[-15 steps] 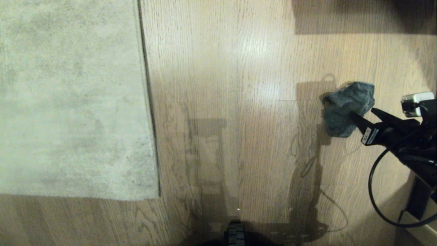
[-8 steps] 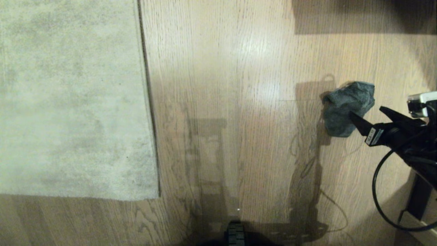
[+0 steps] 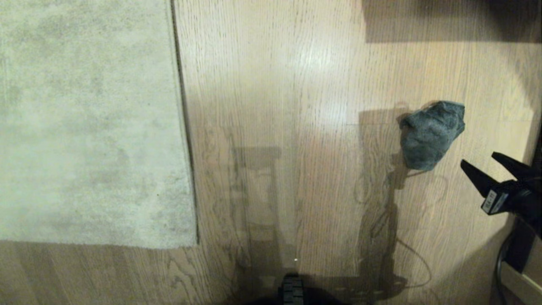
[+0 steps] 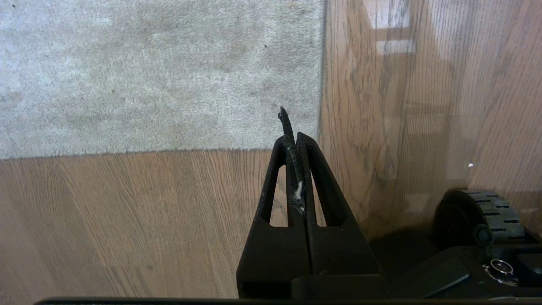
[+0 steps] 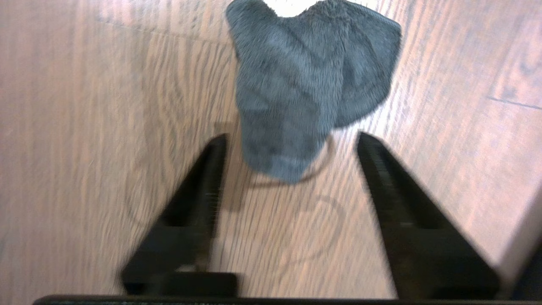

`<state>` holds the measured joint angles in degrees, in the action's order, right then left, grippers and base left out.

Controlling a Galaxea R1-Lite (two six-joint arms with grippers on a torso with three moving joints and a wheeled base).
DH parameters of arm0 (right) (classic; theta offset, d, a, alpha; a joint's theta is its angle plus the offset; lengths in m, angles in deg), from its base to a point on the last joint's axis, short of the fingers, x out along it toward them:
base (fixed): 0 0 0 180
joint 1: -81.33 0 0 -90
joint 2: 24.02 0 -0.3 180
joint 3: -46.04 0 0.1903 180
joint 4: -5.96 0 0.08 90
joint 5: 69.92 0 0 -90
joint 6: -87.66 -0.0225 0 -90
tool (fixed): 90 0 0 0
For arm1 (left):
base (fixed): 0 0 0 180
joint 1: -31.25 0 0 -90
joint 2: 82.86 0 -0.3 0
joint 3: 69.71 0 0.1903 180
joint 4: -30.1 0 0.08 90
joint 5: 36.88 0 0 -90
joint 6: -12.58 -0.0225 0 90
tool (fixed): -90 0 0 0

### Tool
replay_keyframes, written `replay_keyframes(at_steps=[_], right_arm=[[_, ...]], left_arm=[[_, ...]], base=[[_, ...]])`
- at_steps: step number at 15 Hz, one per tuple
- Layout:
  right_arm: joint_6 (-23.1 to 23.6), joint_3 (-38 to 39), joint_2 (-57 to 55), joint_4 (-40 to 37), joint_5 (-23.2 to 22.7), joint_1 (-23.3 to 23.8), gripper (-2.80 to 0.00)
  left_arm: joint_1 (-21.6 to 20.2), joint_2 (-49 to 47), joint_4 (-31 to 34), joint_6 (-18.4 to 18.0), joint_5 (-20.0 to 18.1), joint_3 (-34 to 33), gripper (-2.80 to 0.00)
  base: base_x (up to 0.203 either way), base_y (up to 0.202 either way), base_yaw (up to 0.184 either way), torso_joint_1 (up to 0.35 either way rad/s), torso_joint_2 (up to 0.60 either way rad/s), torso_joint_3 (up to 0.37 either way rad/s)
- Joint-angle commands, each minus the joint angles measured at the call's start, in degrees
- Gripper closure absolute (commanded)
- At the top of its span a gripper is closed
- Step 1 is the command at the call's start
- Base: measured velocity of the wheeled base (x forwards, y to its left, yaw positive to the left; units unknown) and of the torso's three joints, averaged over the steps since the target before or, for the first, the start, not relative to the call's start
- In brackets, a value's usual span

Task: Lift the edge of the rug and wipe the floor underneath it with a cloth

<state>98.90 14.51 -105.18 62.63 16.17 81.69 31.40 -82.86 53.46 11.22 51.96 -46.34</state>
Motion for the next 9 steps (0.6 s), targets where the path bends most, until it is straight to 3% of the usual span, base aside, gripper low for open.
replay_keyframes(at_steps=[1, 4, 9], right_arm=[[0.23, 5.55, 7.51, 0.18, -0.04, 0.0, 0.0], [0.48, 8.0, 16.99, -6.08, -0.04, 0.0, 0.0], [0.59, 8.12, 47.18, -36.85, -0.04, 0.0, 0.0]], left_arm=[[0.02, -0.09, 0.0, -0.04, 0.02, 0.0, 0.0], [0.02, -0.09, 0.0, -0.04, -0.06, 0.0, 0.0], [0.02, -0.09, 0.0, -0.04, 0.02, 0.0, 0.0]], base=[[0.0, 0.0, 0.0, 0.0, 0.0, 0.0], [0.0, 0.0, 0.0, 0.0, 0.0, 0.0], [0.0, 0.0, 0.0, 0.0, 0.0, 0.0]])
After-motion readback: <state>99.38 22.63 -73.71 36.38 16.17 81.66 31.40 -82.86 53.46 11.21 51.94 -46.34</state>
